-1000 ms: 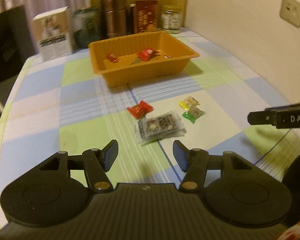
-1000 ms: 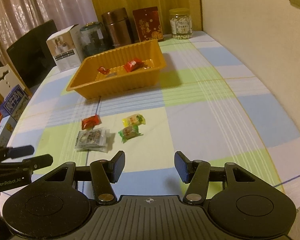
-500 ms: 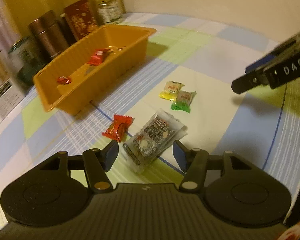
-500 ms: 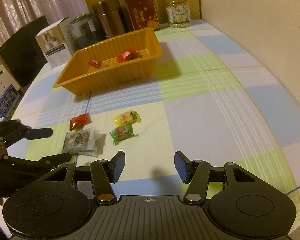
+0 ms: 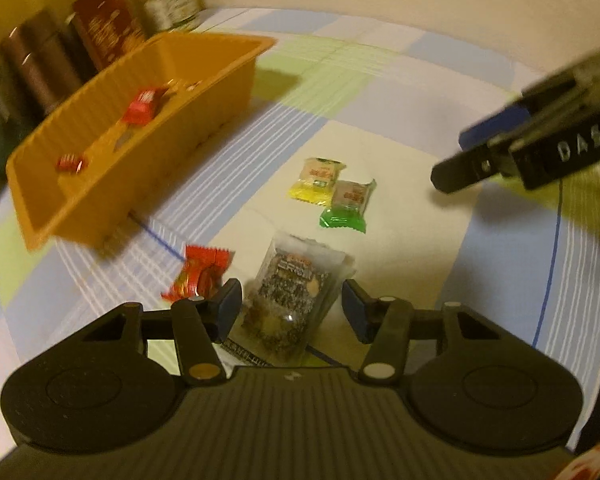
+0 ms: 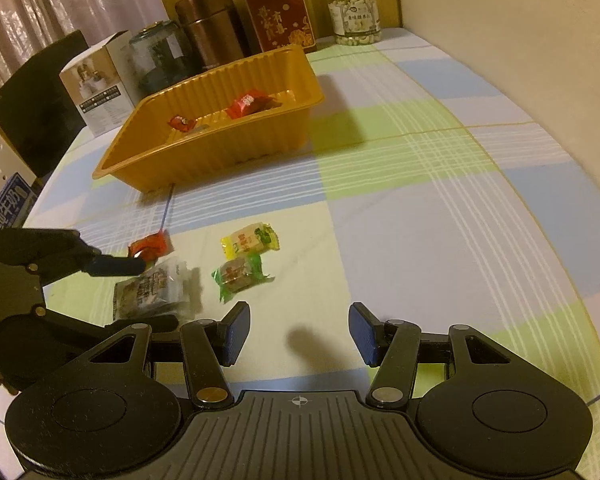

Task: Organize snacks
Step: 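Reach the left tool to the clear nut packet and grasp it, then grasp the green-wrapped candy with the right tool, then carry the nut packet and green candy over the tray with both tools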

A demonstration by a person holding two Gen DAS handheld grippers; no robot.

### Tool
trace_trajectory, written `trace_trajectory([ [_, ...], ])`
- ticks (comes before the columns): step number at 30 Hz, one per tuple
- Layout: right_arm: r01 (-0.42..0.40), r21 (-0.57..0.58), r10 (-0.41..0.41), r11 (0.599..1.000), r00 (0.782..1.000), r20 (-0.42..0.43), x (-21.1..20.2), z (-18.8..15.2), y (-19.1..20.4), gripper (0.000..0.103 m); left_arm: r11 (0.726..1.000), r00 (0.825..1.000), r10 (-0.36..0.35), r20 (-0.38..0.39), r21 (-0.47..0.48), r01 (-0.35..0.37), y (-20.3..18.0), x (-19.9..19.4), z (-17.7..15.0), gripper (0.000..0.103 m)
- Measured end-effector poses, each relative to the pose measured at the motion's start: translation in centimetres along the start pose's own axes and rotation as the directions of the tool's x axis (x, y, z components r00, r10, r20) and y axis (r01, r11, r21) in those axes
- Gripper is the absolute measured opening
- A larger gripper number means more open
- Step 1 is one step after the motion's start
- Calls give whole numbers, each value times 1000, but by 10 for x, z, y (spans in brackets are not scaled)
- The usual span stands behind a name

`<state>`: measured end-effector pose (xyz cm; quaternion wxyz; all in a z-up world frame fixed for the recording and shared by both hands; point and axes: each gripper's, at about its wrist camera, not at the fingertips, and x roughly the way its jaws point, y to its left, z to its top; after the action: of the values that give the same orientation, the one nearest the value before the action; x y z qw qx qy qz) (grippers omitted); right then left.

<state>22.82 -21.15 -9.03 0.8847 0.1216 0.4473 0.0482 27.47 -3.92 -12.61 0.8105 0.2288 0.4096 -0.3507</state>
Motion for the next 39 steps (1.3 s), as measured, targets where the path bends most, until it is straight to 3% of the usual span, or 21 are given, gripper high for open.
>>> trace_trajectory([
  [4,-8,-14,8,1000,1000,-3,6,1,2,55,985,1000,28,-5,-168,-28,5,-8,-10,37],
  [8,-22,-47,22,999,1000,-3,14,3,8,55,932,996,94,-4,-351,-90,5,-19,-24,36],
  [12,-35,-110,36,993,999,2,26,7,17,55,877,990,143,-1,-463,-127,3,-27,-33,36],
  [24,-54,-304,65,951,997,27,65,8,45,54,878,984,171,57,-462,-126,-13,-28,-41,40],
  [30,-24,-360,48,932,997,57,68,2,49,34,884,982,178,64,-448,-132,-15,-25,-41,40],
  [39,-24,-347,42,937,998,47,58,-7,51,27,894,980,190,49,-422,-152,-21,-24,-38,35],
])
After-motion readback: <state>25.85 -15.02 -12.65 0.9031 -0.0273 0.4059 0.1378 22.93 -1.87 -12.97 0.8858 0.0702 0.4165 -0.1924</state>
